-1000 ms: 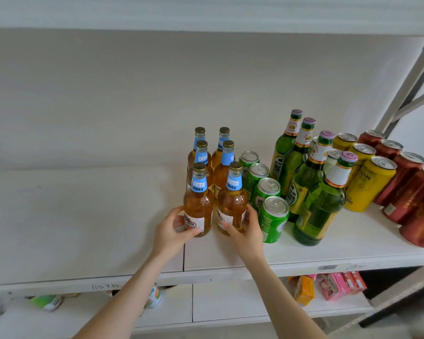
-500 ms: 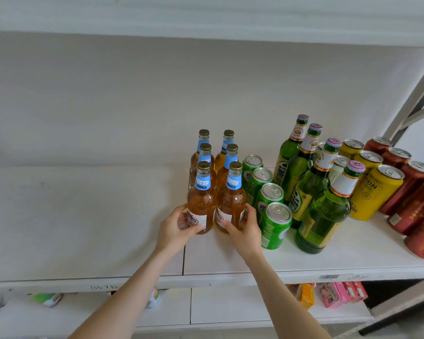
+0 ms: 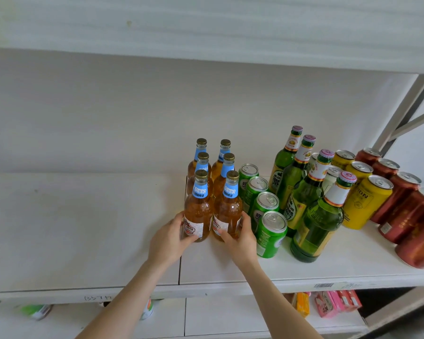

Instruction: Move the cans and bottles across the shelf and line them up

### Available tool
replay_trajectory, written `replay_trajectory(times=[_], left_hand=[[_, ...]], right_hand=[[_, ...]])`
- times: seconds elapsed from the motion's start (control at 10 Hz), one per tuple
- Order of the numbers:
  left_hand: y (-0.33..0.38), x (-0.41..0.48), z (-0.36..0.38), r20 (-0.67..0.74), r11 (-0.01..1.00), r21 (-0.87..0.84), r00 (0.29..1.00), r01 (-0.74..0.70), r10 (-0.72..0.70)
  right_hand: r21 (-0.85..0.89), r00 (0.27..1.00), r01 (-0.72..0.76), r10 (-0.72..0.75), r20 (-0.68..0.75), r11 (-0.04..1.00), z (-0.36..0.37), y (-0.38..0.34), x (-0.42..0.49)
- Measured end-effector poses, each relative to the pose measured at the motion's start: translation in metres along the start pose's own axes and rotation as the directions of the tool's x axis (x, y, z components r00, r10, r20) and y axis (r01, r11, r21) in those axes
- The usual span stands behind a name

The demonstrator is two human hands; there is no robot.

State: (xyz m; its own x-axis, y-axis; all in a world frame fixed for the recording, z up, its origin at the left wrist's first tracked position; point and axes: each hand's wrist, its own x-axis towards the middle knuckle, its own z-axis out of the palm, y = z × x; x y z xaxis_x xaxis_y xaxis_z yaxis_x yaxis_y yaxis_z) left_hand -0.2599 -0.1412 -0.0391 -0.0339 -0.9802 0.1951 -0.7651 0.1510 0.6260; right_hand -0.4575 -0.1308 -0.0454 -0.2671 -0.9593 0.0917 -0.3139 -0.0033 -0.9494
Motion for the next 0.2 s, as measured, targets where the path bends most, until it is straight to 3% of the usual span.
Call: replay_trajectory(times=[0.1,0.2], left_hand=[[-0.007,0.001,-0.009,-0.025,0.945,0.307,0.991,-0.115,0.129],[-0.018,-0.007,-0.015,-0.012,0.815,0.540,0.966,-0.210,0.257]], right_hand=[[-0.166,0.999,0.036,-0.039,-0.016,0.985,0.000,-0.006,-0.007],[-0.323,0.998,0.064,-0.067,0.003,0.944,-0.003,-0.008,-0.021]])
